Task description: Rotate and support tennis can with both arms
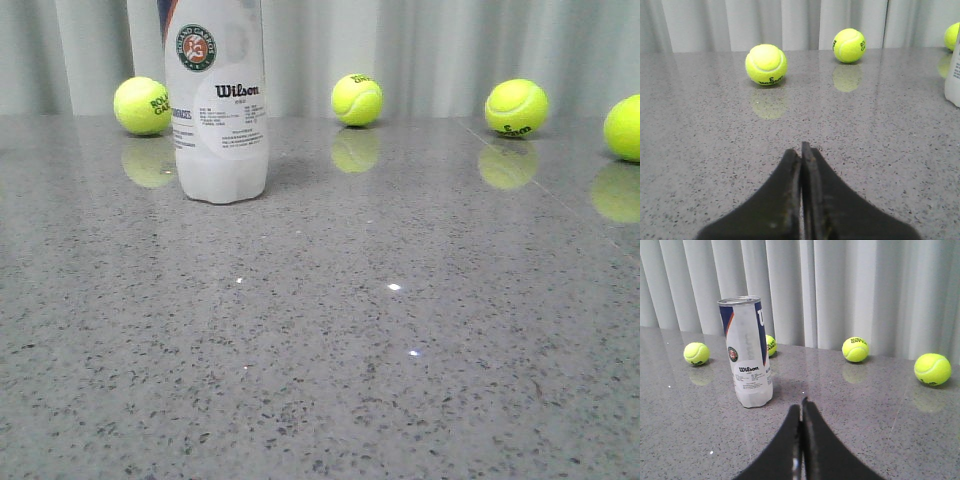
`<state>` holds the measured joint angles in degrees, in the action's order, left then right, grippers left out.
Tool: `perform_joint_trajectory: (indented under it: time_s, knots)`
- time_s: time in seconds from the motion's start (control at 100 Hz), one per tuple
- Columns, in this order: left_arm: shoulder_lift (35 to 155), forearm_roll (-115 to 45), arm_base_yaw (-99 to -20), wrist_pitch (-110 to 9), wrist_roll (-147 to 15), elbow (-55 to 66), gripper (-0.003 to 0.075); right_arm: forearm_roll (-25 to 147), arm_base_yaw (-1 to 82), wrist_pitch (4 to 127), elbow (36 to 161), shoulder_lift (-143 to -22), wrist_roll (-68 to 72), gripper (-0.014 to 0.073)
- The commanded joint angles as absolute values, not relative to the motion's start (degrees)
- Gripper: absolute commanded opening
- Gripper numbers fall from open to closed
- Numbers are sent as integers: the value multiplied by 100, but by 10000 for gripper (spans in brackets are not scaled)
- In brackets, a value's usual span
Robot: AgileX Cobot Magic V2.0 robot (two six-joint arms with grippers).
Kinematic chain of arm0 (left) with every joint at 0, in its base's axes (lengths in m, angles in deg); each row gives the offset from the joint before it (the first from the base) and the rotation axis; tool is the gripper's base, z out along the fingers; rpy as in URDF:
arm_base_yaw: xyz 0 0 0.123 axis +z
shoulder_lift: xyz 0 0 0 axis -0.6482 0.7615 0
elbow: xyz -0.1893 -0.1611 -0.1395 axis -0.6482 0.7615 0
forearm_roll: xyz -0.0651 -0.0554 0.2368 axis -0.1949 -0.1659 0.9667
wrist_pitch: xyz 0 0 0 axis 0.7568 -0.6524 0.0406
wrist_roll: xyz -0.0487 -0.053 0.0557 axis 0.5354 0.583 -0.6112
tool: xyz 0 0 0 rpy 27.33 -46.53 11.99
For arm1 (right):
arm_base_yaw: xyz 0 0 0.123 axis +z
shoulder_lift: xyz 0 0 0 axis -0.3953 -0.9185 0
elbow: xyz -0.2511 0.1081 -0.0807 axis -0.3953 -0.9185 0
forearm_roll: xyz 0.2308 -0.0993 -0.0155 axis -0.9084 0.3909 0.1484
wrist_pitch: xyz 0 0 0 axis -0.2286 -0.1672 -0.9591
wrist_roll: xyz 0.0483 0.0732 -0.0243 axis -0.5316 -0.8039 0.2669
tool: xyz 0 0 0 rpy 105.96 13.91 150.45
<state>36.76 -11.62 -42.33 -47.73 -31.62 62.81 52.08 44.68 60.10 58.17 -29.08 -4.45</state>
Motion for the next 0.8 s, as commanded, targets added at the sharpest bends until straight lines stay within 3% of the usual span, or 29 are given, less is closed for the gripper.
perform_joint_trajectory:
  time_s: [0.0,0.36,0.49,0.79]
  knots:
    - [3481,-1166,-4278,-4362,-3100,6534,-19,5141,4444,6419,5959,-2977,-424,-61]
    - [3481,-1166,-4278,-4362,-3100,6534,-19,5141,4444,6448,5927,-2977,-424,-61]
    - [3481,-1166,-4278,-4362,-3100,6534,-19,5465,4343,6965,5600,-2977,-530,-61]
    - [3481,-1166,-4278,-4362,-3100,6534,-19,8569,3055,8179,4672,-2977,-3577,-61]
